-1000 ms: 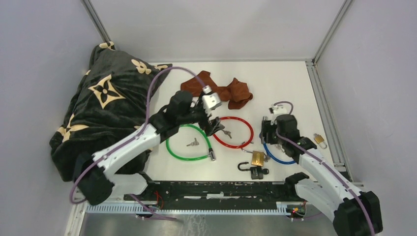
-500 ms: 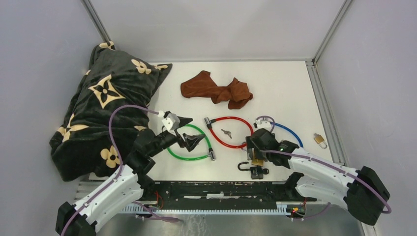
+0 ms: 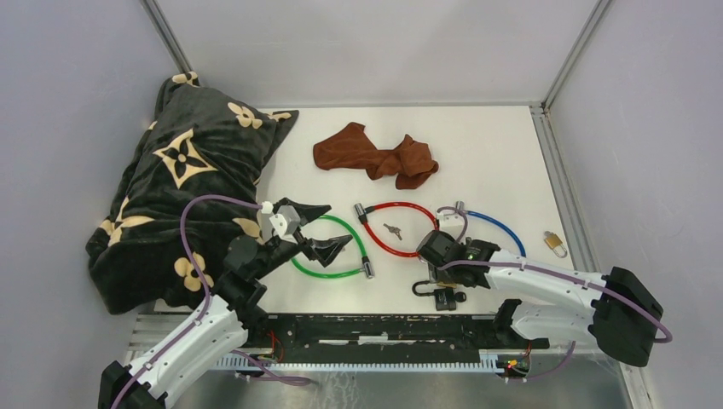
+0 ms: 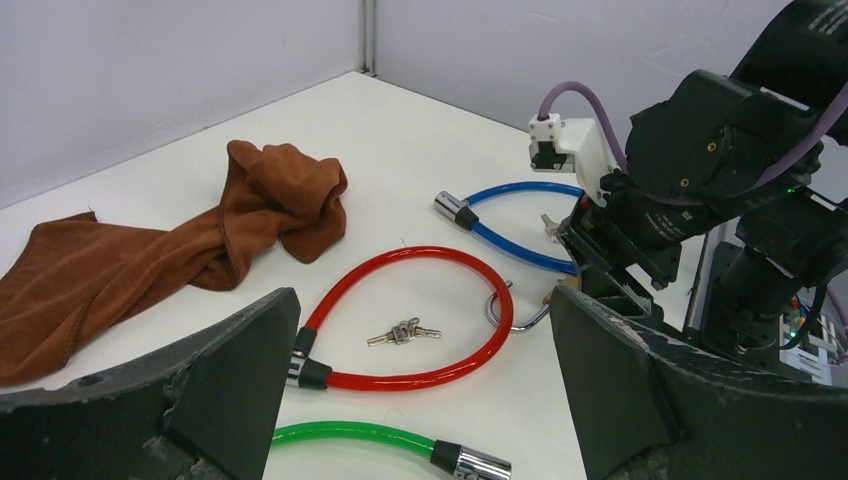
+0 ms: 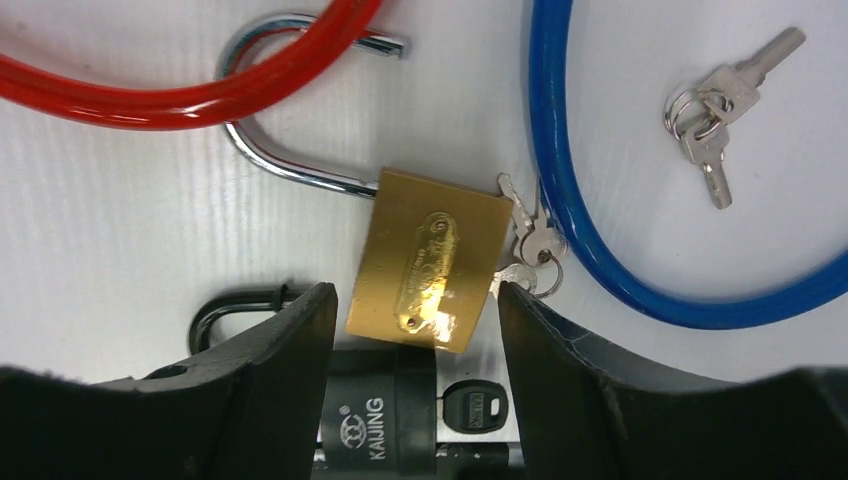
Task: Lock with the key
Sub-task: Pick up the lock from the center of the board, then lock the lock.
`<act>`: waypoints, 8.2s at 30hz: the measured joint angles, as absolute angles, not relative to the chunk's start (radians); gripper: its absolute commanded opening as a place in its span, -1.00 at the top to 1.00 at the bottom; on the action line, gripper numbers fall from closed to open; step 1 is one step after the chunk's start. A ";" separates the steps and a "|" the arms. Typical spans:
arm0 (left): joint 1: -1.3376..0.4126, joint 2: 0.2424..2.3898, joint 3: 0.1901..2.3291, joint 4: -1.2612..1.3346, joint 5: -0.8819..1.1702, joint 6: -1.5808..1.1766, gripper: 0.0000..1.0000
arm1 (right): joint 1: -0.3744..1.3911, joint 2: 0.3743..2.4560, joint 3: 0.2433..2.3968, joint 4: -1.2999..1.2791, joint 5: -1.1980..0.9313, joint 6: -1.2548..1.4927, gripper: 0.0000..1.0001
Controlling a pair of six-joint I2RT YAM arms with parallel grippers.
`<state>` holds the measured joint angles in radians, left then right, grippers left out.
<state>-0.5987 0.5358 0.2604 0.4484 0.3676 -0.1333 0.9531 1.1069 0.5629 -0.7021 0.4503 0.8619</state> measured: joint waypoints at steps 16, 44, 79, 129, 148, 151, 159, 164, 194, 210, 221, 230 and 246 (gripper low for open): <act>-0.599 0.543 0.255 0.451 0.372 -0.172 -0.99 | 0.978 1.115 0.511 -0.691 0.396 0.876 -0.33; -1.036 1.261 0.419 0.403 0.512 0.527 -0.41 | 0.796 0.950 0.372 -0.409 0.173 0.513 1.00; -1.143 1.676 0.609 0.469 0.307 0.906 0.39 | 0.796 0.877 0.362 -0.427 -0.076 0.392 1.00; -0.868 1.105 0.316 0.423 0.453 -0.062 0.96 | 0.717 0.573 0.011 0.495 -0.422 0.178 -0.96; -0.859 1.023 0.250 0.481 0.457 -0.086 0.96 | 0.709 1.246 0.039 0.889 -0.656 0.097 -0.71; -0.859 1.023 0.244 0.487 0.458 -0.090 0.96 | 0.712 1.294 0.081 0.916 -0.668 0.080 -0.71; -0.859 1.023 0.239 0.501 0.469 -0.093 0.96 | 0.727 1.420 0.194 0.936 -0.698 0.028 -0.05; -0.859 1.022 0.238 0.510 0.473 -0.093 0.97 | 0.744 1.458 0.241 0.908 -0.735 0.002 0.49; -0.853 0.975 0.207 0.391 0.464 0.146 -0.16 | 0.858 1.232 0.430 0.143 -0.578 -0.271 1.00; -0.855 0.990 0.206 0.445 0.500 0.151 0.39 | 0.915 1.163 0.503 0.021 -0.512 -0.312 1.00; -0.856 0.989 0.207 0.451 0.535 0.142 0.96 | 0.929 1.136 0.542 -0.034 -0.515 -0.346 1.00; -0.845 0.928 0.230 0.450 0.491 0.046 0.97 | 0.920 1.027 0.543 -0.019 -0.530 -0.345 -0.96; -0.817 0.744 0.366 0.470 0.605 -0.066 0.97 | 0.670 0.838 0.454 0.371 -0.852 -0.058 -0.54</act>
<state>-0.8165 0.7441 0.3660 0.4698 0.6052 -0.0658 0.6701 0.8379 0.4538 0.3714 -0.8520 -0.0582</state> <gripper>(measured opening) 0.084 0.822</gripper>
